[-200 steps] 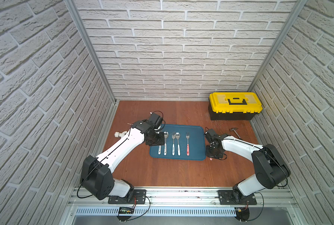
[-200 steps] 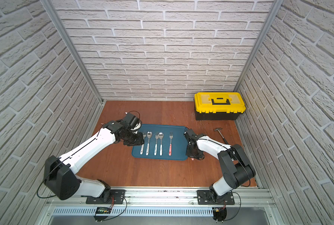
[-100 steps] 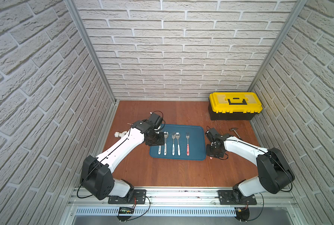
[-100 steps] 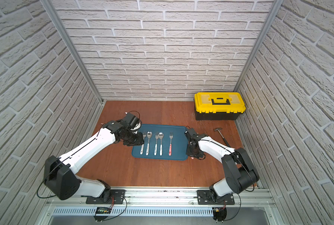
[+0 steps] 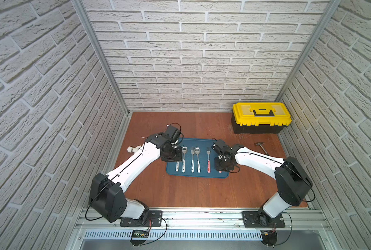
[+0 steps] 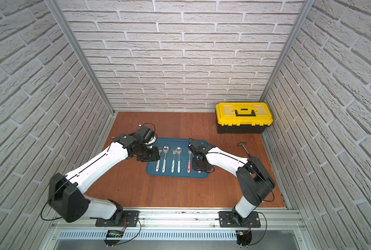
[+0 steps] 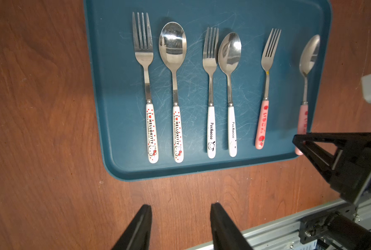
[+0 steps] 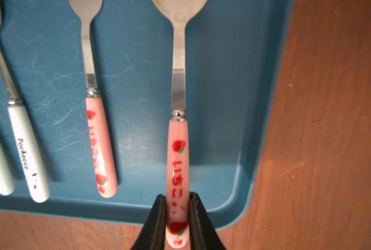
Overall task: Set the spoon and fork side by side
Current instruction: Place the spoon on the tray.
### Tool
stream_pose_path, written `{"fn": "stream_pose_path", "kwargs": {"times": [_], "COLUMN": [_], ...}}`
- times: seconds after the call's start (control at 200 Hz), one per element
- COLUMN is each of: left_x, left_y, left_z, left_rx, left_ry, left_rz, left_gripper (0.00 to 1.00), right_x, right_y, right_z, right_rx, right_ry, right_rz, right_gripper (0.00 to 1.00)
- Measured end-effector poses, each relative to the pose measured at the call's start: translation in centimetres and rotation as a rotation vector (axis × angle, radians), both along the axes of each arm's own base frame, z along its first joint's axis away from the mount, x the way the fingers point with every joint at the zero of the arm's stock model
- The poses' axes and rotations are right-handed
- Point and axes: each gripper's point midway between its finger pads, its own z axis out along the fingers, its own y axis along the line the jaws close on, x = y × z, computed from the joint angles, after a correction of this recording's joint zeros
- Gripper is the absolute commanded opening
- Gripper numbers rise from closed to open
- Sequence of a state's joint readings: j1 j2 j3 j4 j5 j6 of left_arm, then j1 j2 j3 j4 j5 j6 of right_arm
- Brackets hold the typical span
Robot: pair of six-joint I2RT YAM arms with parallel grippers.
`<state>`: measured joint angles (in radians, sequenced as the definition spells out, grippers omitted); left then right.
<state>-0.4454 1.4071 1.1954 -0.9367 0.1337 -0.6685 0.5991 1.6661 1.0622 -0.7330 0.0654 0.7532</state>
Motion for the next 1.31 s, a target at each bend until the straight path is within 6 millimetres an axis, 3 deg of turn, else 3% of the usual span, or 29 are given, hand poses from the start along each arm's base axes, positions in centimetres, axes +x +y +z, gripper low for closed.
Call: {"fn": "stream_pose_path", "kwargs": {"times": [0.73, 1.305], "left_x": [0.0, 0.1], "left_y": [0.2, 0.3], "left_z": [0.4, 0.4], "left_rx": [-0.002, -0.002], "left_ry": [-0.012, -0.012], "left_rz": [0.002, 0.007], "left_gripper": [0.50, 0.50], "right_x": [0.8, 0.9], "right_y": [2.1, 2.7], "right_z": [-2.0, -1.9], "right_rx": [0.010, 0.029], "right_ry": [0.029, 0.021], "right_rz": [-0.011, -0.010], "right_gripper": [0.23, 0.24]}}
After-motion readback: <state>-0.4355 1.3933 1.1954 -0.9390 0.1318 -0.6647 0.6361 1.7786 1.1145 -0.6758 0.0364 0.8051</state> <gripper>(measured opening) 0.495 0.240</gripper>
